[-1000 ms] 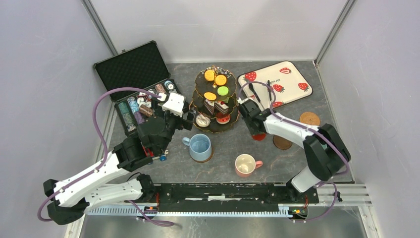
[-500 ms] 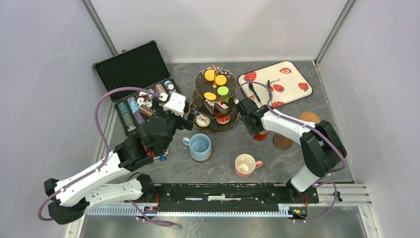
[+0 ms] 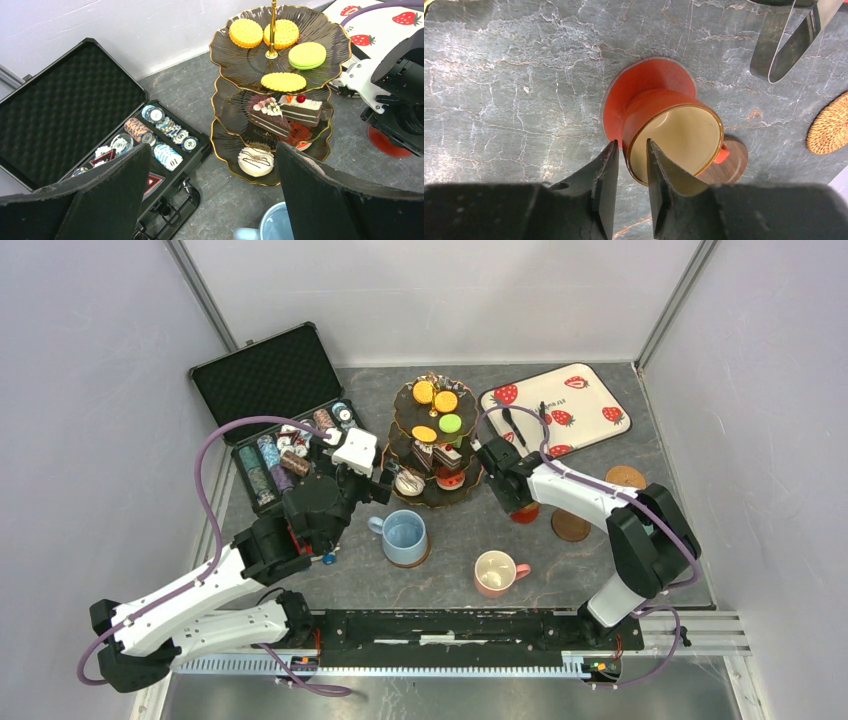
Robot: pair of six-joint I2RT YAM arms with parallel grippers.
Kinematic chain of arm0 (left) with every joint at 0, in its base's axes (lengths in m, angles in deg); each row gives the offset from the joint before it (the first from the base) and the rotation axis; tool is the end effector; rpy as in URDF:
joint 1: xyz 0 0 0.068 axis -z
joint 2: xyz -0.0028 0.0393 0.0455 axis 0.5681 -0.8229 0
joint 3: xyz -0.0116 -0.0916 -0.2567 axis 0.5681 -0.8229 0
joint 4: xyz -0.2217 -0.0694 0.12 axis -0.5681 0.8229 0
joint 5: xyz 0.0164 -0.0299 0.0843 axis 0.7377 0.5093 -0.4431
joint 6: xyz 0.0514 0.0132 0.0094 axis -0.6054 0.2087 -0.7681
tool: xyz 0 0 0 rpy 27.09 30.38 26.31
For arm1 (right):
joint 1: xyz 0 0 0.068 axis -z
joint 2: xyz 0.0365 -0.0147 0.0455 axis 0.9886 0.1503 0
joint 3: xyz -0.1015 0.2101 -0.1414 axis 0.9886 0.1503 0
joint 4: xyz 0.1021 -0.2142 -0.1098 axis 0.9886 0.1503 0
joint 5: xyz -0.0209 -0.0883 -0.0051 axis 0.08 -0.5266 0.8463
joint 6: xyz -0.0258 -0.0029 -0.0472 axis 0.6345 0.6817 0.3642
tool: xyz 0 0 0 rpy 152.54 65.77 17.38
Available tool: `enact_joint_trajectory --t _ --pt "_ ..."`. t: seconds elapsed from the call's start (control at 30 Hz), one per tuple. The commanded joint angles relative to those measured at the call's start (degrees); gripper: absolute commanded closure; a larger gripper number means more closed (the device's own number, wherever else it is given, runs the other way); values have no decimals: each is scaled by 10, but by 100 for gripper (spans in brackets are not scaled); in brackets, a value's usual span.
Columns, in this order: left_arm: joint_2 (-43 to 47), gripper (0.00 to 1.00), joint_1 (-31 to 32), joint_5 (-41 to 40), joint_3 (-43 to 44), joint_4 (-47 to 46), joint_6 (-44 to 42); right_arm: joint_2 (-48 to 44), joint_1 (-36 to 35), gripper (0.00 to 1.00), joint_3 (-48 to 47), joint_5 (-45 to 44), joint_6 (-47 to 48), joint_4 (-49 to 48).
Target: Serve the afternoon tea
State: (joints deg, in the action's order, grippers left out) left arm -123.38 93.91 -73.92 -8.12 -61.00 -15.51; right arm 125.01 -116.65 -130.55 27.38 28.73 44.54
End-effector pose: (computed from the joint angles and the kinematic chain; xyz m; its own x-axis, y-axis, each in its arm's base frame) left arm 0.1107 -0.1388 0.3810 -0.0246 0.2198 -0.9752 0.2903 0.9351 0.2034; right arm 0.2546 0.1656 0.1882 -0.8266 -0.4311 -0.3618 -0.3498 0.8971 -0.2699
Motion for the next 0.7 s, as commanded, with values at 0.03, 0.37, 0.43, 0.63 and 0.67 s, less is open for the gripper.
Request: enact_joint_trajectory --t 0.03,0.37,0.43,0.63,0.67 --pt "1 0 2 7 -1 -27 -3 -23 -1 63 -18 -7 2 -9" --pt "-1 0 2 4 -2 -28 -3 -198 -7 39 79 2 -6 -82" --pt "0 0 1 5 -2 -28 -2 -240 -8 37 122 6 -24 -96" --pt "1 0 2 11 -1 -28 3 -313 -7 39 258 -9 -130 -181" --pt "1 0 1 11 -1 -28 3 -321 -7 40 282 -11 -146 -201"
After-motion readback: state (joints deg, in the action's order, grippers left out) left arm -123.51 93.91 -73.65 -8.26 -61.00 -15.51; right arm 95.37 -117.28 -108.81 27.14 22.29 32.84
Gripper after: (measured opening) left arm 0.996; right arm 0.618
